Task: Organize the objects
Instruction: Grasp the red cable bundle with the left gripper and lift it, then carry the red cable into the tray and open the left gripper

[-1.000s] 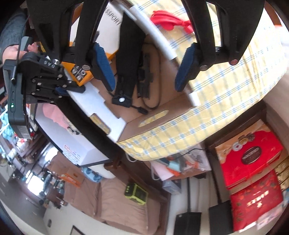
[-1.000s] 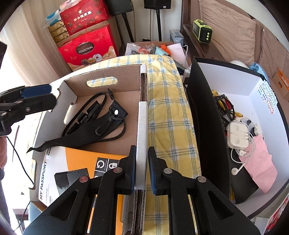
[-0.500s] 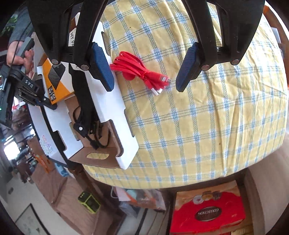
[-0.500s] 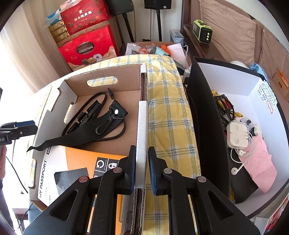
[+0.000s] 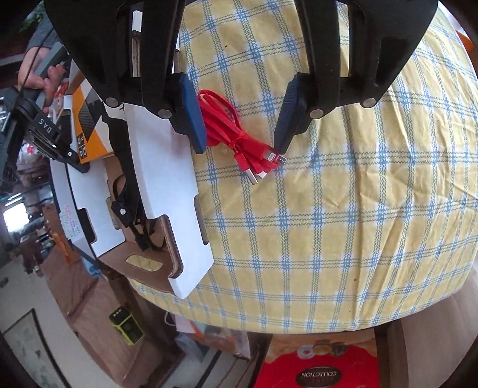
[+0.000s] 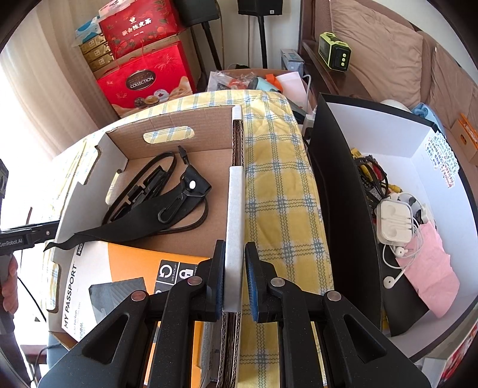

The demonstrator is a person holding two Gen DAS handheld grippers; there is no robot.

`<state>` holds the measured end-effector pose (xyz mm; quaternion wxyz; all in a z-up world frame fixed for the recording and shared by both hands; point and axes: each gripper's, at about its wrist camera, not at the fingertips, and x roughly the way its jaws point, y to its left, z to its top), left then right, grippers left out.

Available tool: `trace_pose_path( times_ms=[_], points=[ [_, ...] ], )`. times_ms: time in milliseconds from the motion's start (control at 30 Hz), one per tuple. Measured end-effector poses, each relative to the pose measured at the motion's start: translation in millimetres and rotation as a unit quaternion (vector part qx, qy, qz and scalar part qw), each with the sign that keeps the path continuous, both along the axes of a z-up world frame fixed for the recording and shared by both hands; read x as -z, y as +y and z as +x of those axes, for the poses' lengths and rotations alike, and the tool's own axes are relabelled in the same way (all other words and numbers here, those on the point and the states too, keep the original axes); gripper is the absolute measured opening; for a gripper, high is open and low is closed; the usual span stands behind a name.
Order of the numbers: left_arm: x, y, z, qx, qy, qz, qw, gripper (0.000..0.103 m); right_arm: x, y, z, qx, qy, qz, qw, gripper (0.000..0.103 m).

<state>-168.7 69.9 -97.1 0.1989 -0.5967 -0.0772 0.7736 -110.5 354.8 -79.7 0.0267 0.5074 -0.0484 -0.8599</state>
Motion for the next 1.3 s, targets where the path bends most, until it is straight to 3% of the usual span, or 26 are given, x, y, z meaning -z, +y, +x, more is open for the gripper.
trace_pose_path(
  times_ms=[67,233,367,500,533,1033,1300],
  points=[
    [0.7,1.6,-1.2,-0.005,0.002,-0.002,1.0000,0.037,0.1,0.3,-0.2,-0.001,0.000,0.001,1.000,0.012],
    [9.2,6.7,-2.2,-0.018,-0.003,0.012,0.9998,0.034,0.0,0.6,0.2,-0.001,0.000,0.001,1.000,0.013],
    [4.6,7.0,-1.2,-0.019,0.012,0.015,0.9996,0.018,0.1,0.6,0.2,-0.001,0.000,0.001,1.000,0.013],
    [-7.7,4.6,-0.5,-0.013,0.029,0.015,0.9994,0.014,0.1,0.6,0.3,-0.001,0.000,0.001,1.000,0.013],
    [-10.8,3.5,0.2,-0.011,0.034,0.016,0.9992,0.007,0.1,0.6,0.2,-0.001,0.000,0.001,1.000,0.013],
    [-42.6,6.8,-4.5,-0.014,0.065,0.025,0.9975,0.005,0.2,0.5,0.4,0.000,0.000,0.000,1.000,0.013],
    [-92.8,12.8,3.1,-0.002,0.124,0.035,0.9917,0.005,-1.2,-2.3,1.6,0.000,0.000,0.003,1.000,0.013]
  ],
)
